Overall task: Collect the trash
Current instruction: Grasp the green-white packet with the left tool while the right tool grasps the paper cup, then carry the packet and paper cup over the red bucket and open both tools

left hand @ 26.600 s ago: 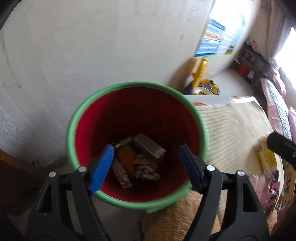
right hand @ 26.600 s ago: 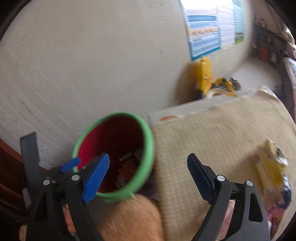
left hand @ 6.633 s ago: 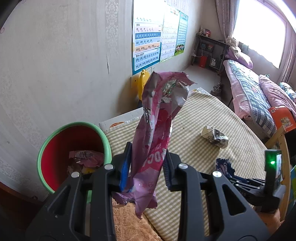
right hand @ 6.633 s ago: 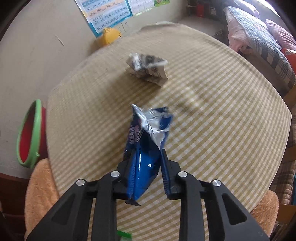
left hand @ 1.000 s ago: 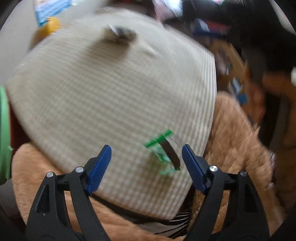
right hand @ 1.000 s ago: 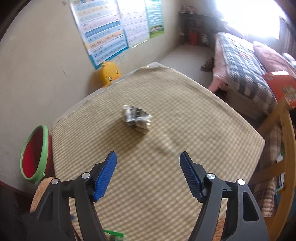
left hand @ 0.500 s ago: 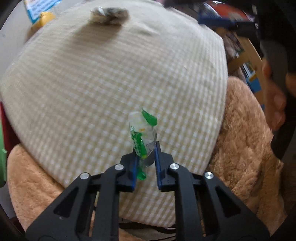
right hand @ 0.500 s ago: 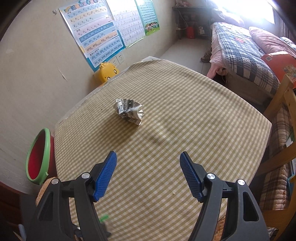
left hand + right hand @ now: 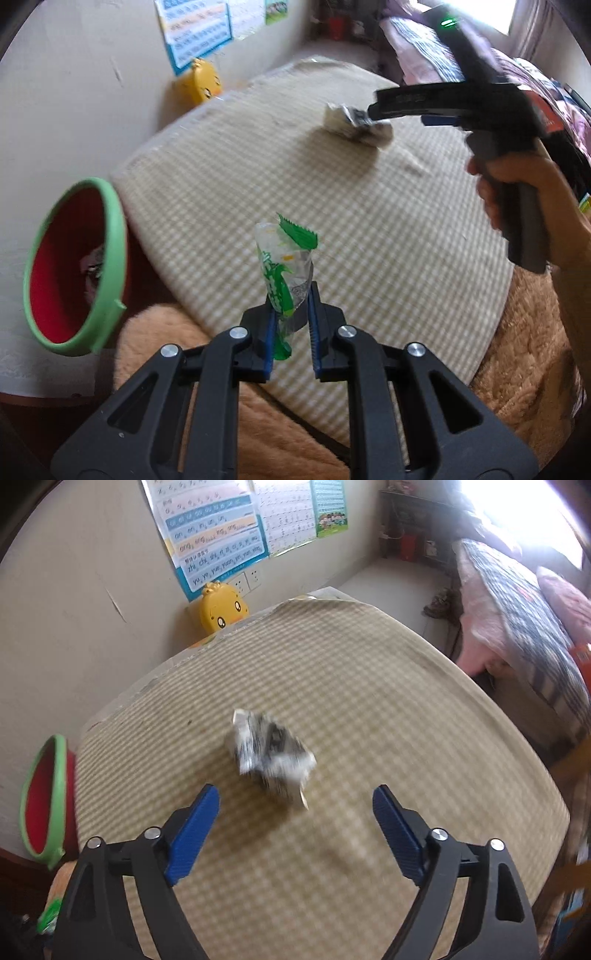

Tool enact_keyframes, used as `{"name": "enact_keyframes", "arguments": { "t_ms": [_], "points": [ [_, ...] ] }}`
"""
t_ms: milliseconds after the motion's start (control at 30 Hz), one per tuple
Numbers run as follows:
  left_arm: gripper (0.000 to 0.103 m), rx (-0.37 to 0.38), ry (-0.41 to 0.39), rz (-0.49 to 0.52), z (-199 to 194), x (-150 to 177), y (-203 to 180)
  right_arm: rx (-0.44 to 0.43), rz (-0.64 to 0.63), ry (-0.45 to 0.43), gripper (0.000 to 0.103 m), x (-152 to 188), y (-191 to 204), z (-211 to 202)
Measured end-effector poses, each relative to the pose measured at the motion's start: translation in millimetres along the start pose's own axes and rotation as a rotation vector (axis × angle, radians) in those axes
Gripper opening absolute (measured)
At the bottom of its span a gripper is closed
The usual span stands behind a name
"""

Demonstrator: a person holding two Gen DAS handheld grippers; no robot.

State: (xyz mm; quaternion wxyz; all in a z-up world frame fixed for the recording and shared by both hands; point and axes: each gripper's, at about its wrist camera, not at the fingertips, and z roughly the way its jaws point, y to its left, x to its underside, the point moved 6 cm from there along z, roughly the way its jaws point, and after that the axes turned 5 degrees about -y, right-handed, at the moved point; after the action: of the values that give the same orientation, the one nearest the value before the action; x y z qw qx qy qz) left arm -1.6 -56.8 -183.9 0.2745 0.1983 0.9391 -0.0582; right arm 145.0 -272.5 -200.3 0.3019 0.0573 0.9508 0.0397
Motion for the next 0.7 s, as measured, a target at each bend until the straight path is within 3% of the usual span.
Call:
{"name": "enact_keyframes", "arguments": {
  "t_ms": [167,233,267,300,500,700],
  "points": [
    [0.015,-0.031,-0.024,-0.014,-5,-4,10,0.014,-0.027,0.102,0.090,-6,13,38],
    [0.015,-0.035,-0.029,-0.017,-6,-6,14,0.027,-0.031,0.104,0.083,-5,16,45],
    [0.015,-0.038,-0.031,-0.020,-7,-6,16,0.040,-0.045,0.111,0.068,-4,18,47],
    [0.015,-0.040,-0.032,-0.022,-7,-7,16,0.046,-0.054,0.113,0.062,-3,20,48],
    [0.015,-0.043,-0.029,-0.045,-5,-9,23,-0.024,-0.033,0.103,0.058,15,30,22],
    [0.015,-0.039,-0.011,-0.053,5,-7,23,-0.071,-0.041,0.121,0.058,68,46,-26]
  ]
}}
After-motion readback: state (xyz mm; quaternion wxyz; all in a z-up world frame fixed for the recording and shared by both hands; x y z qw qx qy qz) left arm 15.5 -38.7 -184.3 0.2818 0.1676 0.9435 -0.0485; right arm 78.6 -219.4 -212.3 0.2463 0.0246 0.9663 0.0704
